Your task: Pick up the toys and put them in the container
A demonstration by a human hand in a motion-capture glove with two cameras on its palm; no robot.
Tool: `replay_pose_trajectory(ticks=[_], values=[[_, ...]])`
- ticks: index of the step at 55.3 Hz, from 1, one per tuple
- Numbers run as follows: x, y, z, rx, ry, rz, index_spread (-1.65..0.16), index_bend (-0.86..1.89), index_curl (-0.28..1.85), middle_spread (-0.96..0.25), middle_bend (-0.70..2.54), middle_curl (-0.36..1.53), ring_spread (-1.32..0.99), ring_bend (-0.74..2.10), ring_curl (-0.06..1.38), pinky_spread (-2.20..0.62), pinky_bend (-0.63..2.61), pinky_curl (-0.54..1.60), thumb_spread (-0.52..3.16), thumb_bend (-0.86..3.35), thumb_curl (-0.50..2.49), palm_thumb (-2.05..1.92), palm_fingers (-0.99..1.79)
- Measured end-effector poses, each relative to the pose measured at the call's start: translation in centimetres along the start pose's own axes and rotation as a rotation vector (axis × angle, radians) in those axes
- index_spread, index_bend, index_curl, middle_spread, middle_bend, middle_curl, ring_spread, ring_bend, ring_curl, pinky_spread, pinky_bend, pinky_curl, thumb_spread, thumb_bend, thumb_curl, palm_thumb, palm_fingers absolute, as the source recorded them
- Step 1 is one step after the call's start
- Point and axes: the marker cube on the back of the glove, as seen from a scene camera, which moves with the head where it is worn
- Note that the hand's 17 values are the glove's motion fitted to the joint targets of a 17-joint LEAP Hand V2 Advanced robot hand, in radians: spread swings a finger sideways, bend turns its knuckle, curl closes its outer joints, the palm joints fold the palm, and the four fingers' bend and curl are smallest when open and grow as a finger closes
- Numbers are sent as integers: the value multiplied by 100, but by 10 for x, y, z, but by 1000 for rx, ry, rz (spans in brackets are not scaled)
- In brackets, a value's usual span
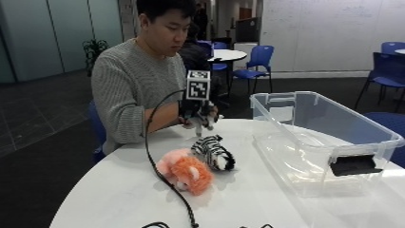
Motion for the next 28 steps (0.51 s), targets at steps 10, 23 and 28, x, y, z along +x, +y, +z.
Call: replay_pose_trajectory(ticks=[10, 23, 28], values=[[26, -30, -137, 305, -34, 22, -35, 41, 57, -27, 36, 43, -41, 74, 41, -38, 108, 39, 108, 12, 61, 55, 71], [48, -49, -194, 385, -89, 113, -36, 38, 69, -29, 36, 49, -43, 73, 43, -38, 110, 39, 104, 8, 68, 55, 70], [47, -62, -191, 371, -101, 136, -37, 36, 74, -29, 35, 51, -43, 73, 44, -37, 111, 39, 103, 7, 71, 56, 69]])
